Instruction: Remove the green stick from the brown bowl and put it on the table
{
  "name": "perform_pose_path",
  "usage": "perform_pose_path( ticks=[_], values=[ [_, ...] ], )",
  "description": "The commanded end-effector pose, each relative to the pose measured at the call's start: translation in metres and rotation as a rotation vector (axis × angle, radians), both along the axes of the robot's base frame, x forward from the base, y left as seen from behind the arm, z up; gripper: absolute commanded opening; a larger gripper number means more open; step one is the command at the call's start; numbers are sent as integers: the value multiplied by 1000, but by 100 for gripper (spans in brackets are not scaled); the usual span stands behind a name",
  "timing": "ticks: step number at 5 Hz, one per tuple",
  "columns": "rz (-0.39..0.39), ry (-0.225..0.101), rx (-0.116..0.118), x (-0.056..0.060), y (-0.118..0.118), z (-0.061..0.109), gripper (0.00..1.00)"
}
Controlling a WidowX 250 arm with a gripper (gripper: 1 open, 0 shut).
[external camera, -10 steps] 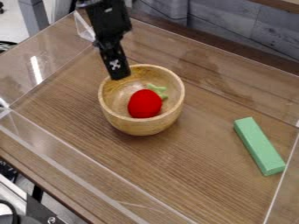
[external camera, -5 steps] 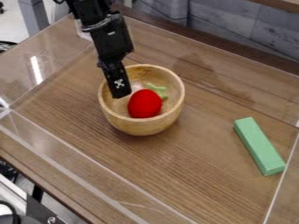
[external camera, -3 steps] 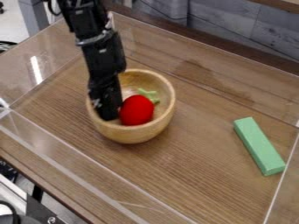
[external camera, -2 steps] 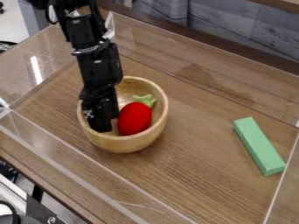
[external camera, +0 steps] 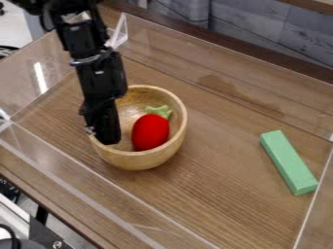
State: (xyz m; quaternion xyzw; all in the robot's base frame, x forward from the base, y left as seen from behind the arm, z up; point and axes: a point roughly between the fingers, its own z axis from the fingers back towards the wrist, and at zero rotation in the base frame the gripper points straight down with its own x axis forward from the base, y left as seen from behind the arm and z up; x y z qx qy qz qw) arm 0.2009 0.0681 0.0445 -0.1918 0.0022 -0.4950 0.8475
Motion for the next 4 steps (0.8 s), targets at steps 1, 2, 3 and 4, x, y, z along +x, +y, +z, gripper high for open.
perform_pose_path(
  ticks=[1, 2, 3, 4],
  values=[
    [-28, -11, 10, -1, 13, -4, 0],
    [-47, 2, 8, -11, 11, -3, 0],
    [-48, 15, 9, -22, 7, 1, 0],
    [-37, 25, 8, -25, 1, -11, 0]
  ],
)
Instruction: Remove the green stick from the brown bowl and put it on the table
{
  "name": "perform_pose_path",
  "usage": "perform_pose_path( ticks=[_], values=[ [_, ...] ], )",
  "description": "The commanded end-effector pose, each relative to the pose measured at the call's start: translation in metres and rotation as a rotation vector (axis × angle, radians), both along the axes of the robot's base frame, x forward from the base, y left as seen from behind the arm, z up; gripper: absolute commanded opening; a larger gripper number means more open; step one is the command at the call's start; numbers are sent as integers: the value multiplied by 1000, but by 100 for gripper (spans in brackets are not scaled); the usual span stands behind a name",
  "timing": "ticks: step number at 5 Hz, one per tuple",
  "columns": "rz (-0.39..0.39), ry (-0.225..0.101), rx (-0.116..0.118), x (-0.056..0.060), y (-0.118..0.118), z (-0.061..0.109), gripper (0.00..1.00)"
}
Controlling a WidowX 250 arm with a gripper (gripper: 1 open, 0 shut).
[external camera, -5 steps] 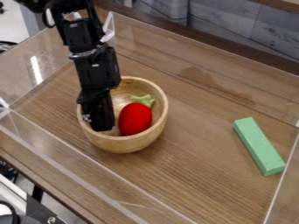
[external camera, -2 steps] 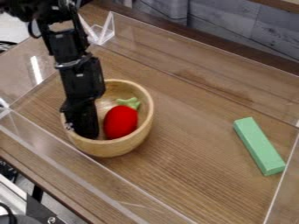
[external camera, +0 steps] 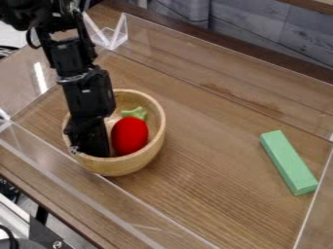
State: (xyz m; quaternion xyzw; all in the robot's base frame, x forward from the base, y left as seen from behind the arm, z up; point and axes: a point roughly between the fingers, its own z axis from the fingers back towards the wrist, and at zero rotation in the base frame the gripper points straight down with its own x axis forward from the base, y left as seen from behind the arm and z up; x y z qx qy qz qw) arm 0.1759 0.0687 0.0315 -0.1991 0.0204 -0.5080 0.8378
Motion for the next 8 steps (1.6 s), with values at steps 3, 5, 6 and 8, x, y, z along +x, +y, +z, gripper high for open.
perform_pose_path(
  ticks=[3, 5, 6, 8],
  values=[
    [50, 17, 12, -3, -33, 14, 0],
    [223, 37, 11, 3, -47, 19, 0],
    [287, 41, 11, 5, -54, 21, 0],
    [197, 51, 16, 7, -43, 21, 0]
  ],
)
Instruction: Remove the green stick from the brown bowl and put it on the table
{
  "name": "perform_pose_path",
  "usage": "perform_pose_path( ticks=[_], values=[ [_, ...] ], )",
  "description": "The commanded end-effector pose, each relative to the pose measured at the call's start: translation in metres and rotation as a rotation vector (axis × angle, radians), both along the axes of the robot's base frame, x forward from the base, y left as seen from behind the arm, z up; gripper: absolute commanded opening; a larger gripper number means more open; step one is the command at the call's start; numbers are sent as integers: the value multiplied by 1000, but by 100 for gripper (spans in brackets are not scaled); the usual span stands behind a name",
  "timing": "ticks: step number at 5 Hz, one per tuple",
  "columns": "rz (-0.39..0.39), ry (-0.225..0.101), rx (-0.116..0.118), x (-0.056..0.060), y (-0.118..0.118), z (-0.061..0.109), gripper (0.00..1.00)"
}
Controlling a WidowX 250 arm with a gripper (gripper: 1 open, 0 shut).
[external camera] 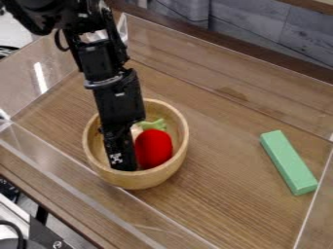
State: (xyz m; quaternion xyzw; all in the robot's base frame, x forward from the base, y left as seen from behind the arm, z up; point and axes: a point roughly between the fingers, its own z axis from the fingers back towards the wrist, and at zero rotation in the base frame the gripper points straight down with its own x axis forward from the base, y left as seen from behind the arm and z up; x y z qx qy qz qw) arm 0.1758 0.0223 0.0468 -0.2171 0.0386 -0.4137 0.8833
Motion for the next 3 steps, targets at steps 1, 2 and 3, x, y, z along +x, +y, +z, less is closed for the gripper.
perform_pose_path(
  ticks=[1, 2, 3],
  values=[
    [32, -29, 11, 9, 3, 7, 0],
    [67, -26, 14, 11, 2, 9, 0],
    [53, -22, 16, 17, 7, 3, 0]
  ],
)
